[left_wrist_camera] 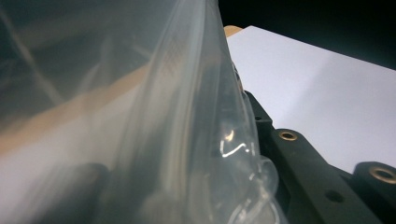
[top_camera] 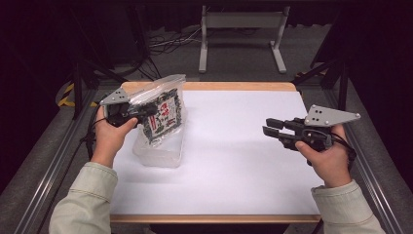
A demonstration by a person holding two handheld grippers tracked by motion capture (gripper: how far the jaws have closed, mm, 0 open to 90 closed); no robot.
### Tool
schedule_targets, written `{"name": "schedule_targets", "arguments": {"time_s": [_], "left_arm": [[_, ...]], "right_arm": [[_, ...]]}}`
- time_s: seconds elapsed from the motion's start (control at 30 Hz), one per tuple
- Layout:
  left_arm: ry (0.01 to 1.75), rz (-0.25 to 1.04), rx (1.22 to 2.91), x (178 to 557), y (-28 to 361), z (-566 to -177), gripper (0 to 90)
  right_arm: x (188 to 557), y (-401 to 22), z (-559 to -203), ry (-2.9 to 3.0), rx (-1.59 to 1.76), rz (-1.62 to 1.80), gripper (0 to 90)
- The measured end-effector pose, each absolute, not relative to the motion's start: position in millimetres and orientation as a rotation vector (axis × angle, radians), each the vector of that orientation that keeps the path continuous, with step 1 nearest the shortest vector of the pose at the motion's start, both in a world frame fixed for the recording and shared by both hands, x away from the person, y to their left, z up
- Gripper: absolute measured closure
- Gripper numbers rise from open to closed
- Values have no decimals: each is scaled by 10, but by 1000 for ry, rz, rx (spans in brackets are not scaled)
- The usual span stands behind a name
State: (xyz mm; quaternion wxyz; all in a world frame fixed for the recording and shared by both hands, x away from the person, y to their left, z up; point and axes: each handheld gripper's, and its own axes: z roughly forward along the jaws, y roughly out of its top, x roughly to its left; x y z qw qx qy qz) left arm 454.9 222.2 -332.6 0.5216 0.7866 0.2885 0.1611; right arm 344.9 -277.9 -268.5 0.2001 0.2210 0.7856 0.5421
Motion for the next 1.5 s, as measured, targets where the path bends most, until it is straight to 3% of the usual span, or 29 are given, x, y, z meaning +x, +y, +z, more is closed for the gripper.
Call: {"name": "schedule_targets", "arguments": {"time_s": [0.53, 0.83, 0.9, 1.07, 1.2, 1.5], "left_arm": [[741, 377, 1841, 4577, 2370, -3492, 724], [808, 314, 1799, 4678, 2499, -3504, 671], [825, 342, 1786, 4672, 2500, -3480, 583], [844, 422, 1709, 4639, 2493, -3371, 264], [841, 461, 1704, 4598, 2504, -3317, 182], [809, 508, 1644, 4499, 2541, -3205, 94]], "right_arm": [[3492, -2666, -2701, 2219, 600, 1530, 683], [3509, -2761, -2677, 2205, 613, 1547, 678], [3515, -2792, -2677, 2199, 622, 1552, 678], [3524, -2802, -2689, 2200, 631, 1557, 673], [3518, -2776, -2692, 2206, 626, 1552, 660], [3529, -2767, -2699, 2211, 626, 1549, 646]]}}
